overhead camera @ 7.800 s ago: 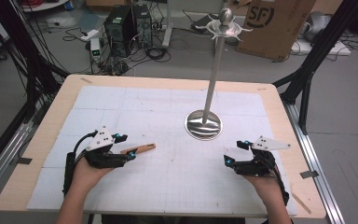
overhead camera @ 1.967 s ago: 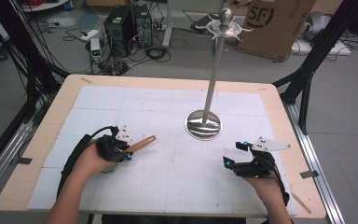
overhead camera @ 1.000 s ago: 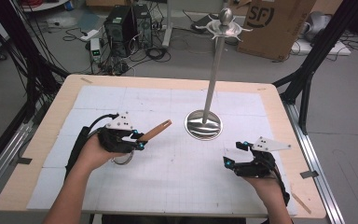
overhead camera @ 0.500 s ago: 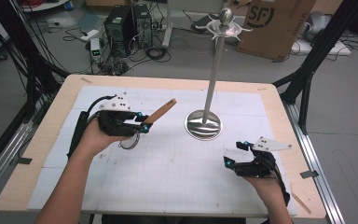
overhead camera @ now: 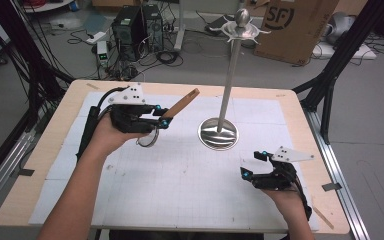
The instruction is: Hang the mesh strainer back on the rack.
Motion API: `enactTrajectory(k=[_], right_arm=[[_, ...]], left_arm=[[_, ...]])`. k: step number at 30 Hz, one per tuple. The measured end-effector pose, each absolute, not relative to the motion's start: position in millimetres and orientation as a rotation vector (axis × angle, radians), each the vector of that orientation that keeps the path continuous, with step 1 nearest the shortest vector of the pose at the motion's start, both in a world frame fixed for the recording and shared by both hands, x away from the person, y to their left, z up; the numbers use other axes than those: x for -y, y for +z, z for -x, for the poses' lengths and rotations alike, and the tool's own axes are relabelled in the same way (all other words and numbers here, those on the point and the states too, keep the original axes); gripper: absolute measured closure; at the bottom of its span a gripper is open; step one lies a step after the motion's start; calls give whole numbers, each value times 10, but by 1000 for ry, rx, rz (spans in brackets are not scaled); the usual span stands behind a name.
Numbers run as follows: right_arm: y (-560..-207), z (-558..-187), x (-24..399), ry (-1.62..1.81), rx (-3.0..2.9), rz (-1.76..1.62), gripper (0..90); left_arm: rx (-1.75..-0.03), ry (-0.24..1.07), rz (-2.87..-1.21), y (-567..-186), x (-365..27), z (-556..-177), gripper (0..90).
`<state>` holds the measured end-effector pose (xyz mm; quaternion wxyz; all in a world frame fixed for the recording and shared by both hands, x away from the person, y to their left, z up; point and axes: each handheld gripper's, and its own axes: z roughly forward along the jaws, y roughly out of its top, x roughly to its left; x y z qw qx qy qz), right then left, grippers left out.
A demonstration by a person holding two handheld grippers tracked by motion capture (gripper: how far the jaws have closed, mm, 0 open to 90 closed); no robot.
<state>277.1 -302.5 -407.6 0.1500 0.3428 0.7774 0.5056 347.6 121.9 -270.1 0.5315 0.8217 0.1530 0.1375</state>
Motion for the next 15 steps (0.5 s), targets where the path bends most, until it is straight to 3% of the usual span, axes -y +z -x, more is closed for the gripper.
enactTrajectory(k=[15], right_arm=[[-4075,-2774,3040,1461,-2230,-987,169]], left_arm=[[-279,352,-1940,-2357,-1034,-3553,685]])
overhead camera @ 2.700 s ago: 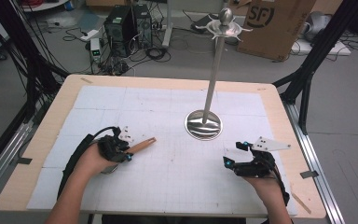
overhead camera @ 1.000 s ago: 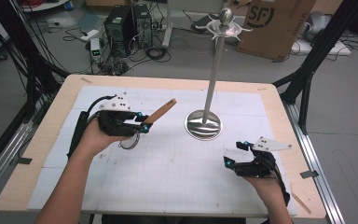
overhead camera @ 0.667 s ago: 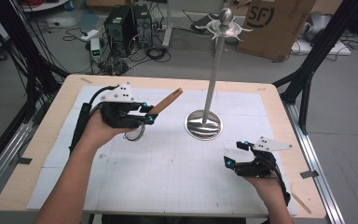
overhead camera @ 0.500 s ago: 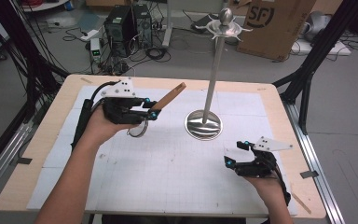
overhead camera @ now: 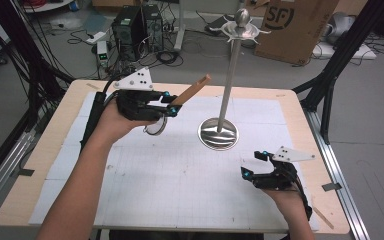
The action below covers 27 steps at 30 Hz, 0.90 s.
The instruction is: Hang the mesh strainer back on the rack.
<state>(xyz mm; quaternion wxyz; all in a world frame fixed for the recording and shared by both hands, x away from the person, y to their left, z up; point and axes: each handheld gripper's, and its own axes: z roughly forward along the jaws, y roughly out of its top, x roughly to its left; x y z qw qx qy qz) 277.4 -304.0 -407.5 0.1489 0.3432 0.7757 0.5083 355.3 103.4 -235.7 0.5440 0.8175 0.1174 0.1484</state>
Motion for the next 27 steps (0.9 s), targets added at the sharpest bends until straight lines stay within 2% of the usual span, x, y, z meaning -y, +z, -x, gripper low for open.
enactTrajectory(k=[27], right_arm=[[-4077,-2776,3048,1467,-2227,-991,169]], left_arm=[[-194,350,-1880,-1900,-812,-3664,685]])
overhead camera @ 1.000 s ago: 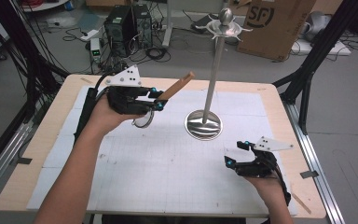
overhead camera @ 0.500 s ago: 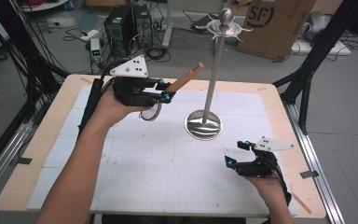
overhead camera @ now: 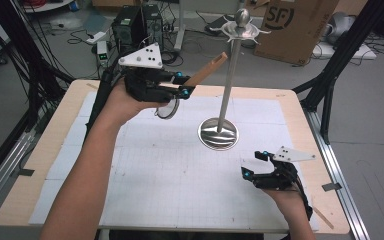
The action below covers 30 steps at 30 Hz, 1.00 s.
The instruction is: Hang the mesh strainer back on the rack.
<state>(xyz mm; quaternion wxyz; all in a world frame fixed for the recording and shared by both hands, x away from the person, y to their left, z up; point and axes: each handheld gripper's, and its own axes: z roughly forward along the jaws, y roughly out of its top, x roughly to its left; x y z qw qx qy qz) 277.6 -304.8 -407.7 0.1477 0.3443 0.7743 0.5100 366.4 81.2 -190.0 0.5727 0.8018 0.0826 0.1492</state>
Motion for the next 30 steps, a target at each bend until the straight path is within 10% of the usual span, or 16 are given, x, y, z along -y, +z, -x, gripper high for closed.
enactTrajectory(k=[30], right_arm=[[-4081,-2771,3058,1466,-2228,-990,169]], left_arm=[[-261,377,-1865,-1734,-656,-3905,686]])
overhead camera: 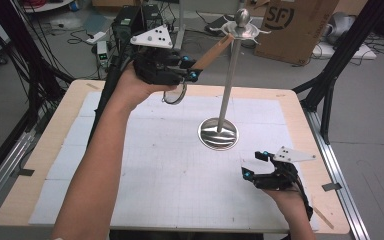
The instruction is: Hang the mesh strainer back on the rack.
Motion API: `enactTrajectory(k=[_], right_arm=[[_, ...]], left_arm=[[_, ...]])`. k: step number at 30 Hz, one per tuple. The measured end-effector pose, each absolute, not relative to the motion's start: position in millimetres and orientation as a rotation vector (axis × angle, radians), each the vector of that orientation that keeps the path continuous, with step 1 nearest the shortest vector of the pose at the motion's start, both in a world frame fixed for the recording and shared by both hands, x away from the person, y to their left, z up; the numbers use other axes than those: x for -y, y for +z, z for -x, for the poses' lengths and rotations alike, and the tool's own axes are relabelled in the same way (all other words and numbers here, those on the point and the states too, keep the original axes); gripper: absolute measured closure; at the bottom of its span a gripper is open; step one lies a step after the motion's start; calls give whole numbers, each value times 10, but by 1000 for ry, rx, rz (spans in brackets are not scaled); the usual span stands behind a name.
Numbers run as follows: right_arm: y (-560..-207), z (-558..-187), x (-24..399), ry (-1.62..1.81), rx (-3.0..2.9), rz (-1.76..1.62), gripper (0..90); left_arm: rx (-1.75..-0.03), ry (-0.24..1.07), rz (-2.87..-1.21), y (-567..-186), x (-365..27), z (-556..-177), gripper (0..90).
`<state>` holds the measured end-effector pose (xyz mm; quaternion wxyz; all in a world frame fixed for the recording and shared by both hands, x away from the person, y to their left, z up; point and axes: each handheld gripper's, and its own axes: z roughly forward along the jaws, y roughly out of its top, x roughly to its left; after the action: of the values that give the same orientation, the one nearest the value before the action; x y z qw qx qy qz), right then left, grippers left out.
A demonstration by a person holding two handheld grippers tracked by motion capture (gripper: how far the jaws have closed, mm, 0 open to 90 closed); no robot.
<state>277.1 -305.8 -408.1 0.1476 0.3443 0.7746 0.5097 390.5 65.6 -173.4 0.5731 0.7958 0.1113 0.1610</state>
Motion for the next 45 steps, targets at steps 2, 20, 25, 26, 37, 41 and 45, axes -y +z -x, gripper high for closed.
enactTrajectory(k=[2,20,25,26,37,41,45], right_arm=[[-4080,-2770,3059,1465,-2227,-989,169],[-4077,-2766,3066,1477,-2228,-990,169],[-4070,-2761,3066,1480,-2224,-990,169],[-4071,-2761,3067,1479,-2222,-992,169],[-4072,-2765,3081,1483,-2220,-986,169],[-4074,-2765,3086,1485,-2221,-991,170],[-4074,-2764,3088,1486,-2221,-992,169]], left_arm=[[-268,379,-1877,-1737,-646,-3915,686],[-311,405,-1898,-1809,-566,-4007,686],[-331,416,-1904,-1829,-565,-4044,686],[-332,416,-1905,-1833,-562,-4050,686],[-345,412,-1931,-1931,-422,-4139,686],[-357,407,-1937,-1951,-352,-4161,686],[-363,388,-1940,-1971,-300,-4175,684]])
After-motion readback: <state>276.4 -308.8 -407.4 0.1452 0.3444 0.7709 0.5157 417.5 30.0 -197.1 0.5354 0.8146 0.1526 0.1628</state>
